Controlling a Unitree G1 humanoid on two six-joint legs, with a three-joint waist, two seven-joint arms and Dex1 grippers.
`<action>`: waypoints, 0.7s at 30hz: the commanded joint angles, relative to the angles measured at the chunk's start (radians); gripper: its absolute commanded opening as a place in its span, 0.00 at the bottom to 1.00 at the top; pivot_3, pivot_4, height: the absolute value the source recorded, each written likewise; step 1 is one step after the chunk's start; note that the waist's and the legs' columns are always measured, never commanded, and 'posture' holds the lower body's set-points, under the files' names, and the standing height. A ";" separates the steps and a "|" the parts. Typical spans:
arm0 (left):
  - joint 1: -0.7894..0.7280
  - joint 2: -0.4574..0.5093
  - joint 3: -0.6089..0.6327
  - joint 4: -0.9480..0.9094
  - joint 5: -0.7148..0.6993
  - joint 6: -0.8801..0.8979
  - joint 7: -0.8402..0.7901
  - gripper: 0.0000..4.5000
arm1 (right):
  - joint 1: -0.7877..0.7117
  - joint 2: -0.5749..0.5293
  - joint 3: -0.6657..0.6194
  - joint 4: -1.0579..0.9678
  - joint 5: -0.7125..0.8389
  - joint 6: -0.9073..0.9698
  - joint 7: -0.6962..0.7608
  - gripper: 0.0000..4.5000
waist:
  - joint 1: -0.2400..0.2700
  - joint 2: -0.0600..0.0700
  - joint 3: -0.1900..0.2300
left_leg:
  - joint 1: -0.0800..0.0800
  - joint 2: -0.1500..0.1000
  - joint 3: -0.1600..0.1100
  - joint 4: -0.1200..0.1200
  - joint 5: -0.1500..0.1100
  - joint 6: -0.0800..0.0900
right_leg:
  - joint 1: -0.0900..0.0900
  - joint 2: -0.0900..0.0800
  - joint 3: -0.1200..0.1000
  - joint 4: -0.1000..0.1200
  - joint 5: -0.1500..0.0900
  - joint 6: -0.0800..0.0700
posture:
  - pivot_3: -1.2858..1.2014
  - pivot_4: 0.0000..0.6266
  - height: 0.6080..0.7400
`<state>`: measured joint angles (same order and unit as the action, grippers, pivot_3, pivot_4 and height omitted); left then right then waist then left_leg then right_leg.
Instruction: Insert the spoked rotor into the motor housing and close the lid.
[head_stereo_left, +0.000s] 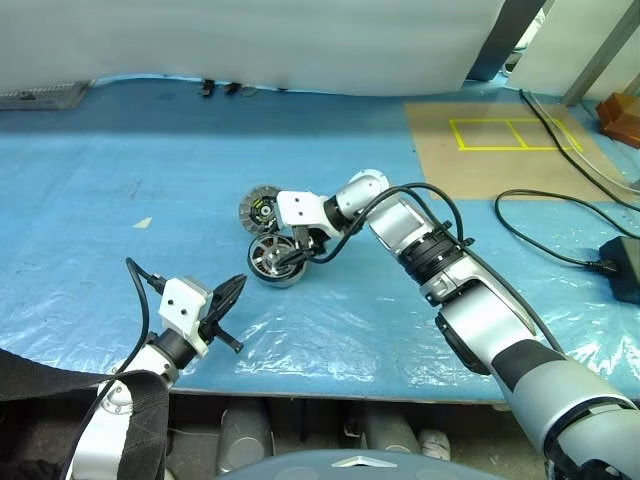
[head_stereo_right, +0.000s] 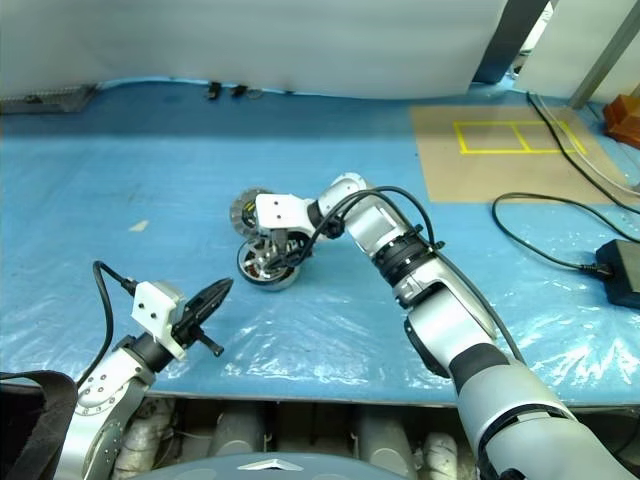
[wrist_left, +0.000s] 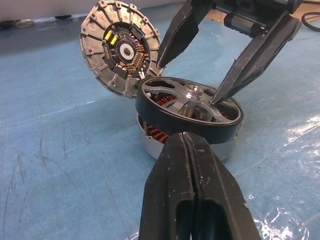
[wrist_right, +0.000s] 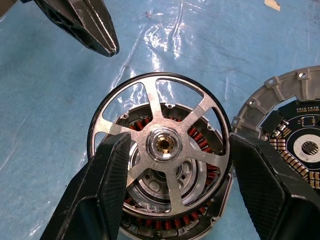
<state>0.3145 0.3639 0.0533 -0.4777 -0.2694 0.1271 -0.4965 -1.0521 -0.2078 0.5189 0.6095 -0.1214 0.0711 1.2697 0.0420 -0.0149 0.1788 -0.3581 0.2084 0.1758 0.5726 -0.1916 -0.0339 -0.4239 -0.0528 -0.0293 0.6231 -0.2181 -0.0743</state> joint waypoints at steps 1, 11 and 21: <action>0.001 -0.003 0.002 -0.020 0.001 -0.019 0.005 0.00 | -0.035 0.010 -0.011 -0.001 -0.005 -0.025 0.009 0.71 | 0.000 0.000 0.000 | 0.000 0.000 0.000 0.000 0.000 0.000 | 0.000 0.000 0.000 0.000 0.000 0.000 | 0.52 0.24 1.00; 0.004 -0.008 -0.002 -0.019 0.007 -0.019 0.012 0.00 | -0.031 0.020 0.004 0.010 -0.039 -0.054 0.025 0.71 | 0.000 0.000 0.000 | 0.000 0.000 0.000 0.000 0.000 0.000 | 0.000 0.000 0.000 0.000 0.000 0.000 | 0.52 0.24 1.00; 0.004 -0.010 -0.002 -0.019 0.010 -0.020 0.017 0.00 | -0.041 0.056 0.011 0.093 -0.089 -0.102 -0.008 0.38 | -0.002 0.000 0.000 | 0.000 0.000 0.000 0.000 0.000 0.000 | 0.000 0.000 0.000 0.000 0.000 0.000 | 0.52 0.24 1.00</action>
<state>0.3171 0.3565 0.0478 -0.4777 -0.2620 0.1271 -0.4829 -1.0830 -0.1654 0.5230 0.6840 -0.1984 -0.0139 1.2777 0.0399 -0.0149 0.1788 -0.3568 0.2089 0.1758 0.5727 -0.1917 -0.0339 -0.4237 -0.0527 -0.0292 0.6235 -0.2181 -0.0744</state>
